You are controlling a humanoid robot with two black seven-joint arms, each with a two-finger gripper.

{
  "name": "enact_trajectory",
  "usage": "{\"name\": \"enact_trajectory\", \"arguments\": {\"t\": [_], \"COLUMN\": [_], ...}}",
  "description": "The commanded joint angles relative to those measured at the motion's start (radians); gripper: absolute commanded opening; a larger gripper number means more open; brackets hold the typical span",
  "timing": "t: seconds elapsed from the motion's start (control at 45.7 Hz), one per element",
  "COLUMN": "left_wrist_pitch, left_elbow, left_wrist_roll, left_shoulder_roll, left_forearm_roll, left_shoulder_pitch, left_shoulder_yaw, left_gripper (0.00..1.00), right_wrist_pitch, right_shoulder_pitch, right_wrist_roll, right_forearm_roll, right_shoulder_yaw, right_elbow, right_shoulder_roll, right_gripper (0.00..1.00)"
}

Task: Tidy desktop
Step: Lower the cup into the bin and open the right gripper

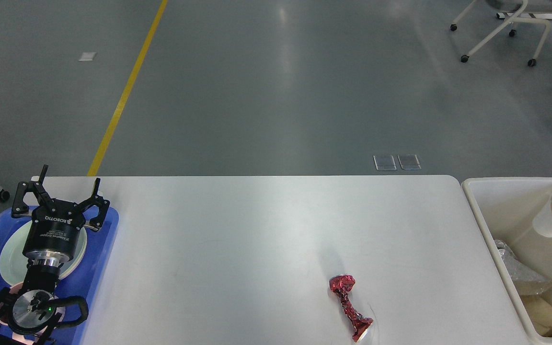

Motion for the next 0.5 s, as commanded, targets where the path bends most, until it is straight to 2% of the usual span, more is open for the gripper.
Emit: {"name": "enact_trajectory", "arguments": {"t": [0.0, 0.131, 0.263, 0.35, 0.482], "left_wrist_pitch": [0.000, 0.000, 0.000, 0.000, 0.000], "left_elbow": [0.000, 0.000, 0.000, 0.000, 0.000], "left_wrist_roll": [0.000, 0.000, 0.000, 0.000, 0.002], "left_shoulder_roll": [0.000, 0.000, 0.000, 0.000, 0.000], "left_forearm_roll": [0.000, 0.000, 0.000, 0.000, 0.000], "left_shoulder_pitch": [0.000, 0.000, 0.000, 0.000, 0.000], "left_shoulder_yaw": [0.000, 0.000, 0.000, 0.000, 0.000], "left_gripper": [0.96, 0.96, 0.96, 0.96, 0.96], "right_wrist_pitch": [-0.026, -0.090, -0.155, -0.184, -0.253], "right_shoulder_pitch": [-0.254, -0.521, -0.682, -0.745, -0.779], "right_wrist_roll": [0.000, 0.000, 0.000, 0.000, 0.000], "right_forearm_roll": [0.000, -0.002, -0.003, -0.002, -0.002], "right_shoulder_yaw": [0.177, 0.356, 0.418, 0.421, 0.426], "right_elbow": [-0.220, -0.429, -0.598, -0.658, -0.669], "right_shoulder_roll": [0.009, 0.071, 0.181, 0.235, 0.270], "right_gripper": [0.00, 0.00, 0.00, 0.00, 0.00]}}
